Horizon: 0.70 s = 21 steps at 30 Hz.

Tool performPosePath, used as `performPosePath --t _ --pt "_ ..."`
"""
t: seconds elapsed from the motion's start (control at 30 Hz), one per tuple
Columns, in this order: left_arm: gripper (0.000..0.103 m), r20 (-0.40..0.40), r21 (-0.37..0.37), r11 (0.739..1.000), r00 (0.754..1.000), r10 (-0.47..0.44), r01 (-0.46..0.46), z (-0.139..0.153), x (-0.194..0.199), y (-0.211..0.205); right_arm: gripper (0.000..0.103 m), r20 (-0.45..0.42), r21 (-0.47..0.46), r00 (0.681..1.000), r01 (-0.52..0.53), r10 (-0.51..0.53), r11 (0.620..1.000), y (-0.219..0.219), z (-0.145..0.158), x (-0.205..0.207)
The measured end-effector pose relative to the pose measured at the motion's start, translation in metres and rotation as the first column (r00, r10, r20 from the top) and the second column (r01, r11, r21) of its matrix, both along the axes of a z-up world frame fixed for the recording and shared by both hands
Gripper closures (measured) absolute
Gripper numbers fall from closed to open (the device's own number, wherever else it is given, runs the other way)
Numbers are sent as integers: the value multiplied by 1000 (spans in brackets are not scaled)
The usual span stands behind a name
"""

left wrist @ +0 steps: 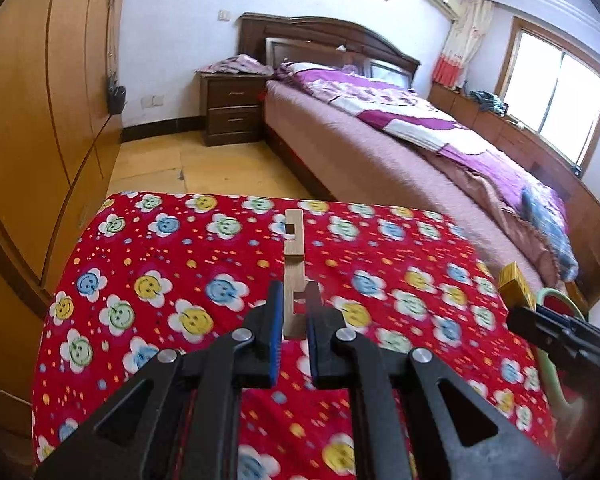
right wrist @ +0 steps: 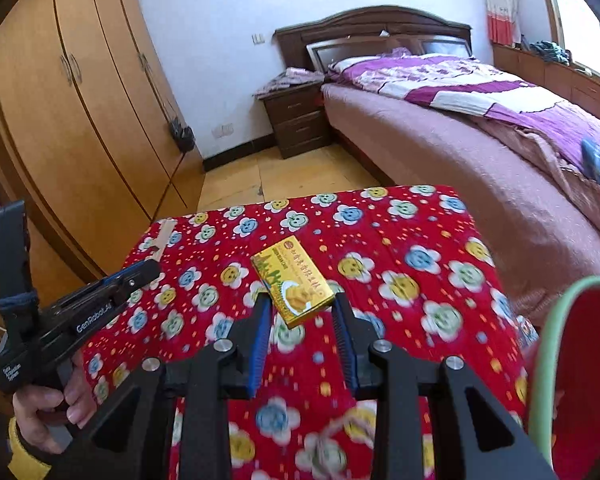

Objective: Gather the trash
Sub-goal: 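Carry the wooden block and yellow box over the red bucket with both tools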

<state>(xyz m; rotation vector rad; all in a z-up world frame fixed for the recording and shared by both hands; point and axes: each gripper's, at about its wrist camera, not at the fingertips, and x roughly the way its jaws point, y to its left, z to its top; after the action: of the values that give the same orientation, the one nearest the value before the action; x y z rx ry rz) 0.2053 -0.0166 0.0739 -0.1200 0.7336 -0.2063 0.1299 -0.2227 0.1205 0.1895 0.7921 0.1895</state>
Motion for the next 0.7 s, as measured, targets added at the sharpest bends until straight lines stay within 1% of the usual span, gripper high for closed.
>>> performPosePath --t 0.13,0.33,0.5,0.7 --pt "93 19 -24 999 999 -42 42 11 -26 -12 69 28 32 999 23 -24 999 -12 8 -35" --pt "93 44 -55 993 993 -106 109 24 -64 -33 69 74 81 992 97 -103 992 -37 17 -85" --pt "93 45 -86 983 986 -162 165 29 -86 -56 69 98 103 978 172 -182 980 -65 22 -124" --pt "93 46 -83 969 973 -228 231 29 -106 -94 69 121 108 956 254 -266 961 -98 24 -154"
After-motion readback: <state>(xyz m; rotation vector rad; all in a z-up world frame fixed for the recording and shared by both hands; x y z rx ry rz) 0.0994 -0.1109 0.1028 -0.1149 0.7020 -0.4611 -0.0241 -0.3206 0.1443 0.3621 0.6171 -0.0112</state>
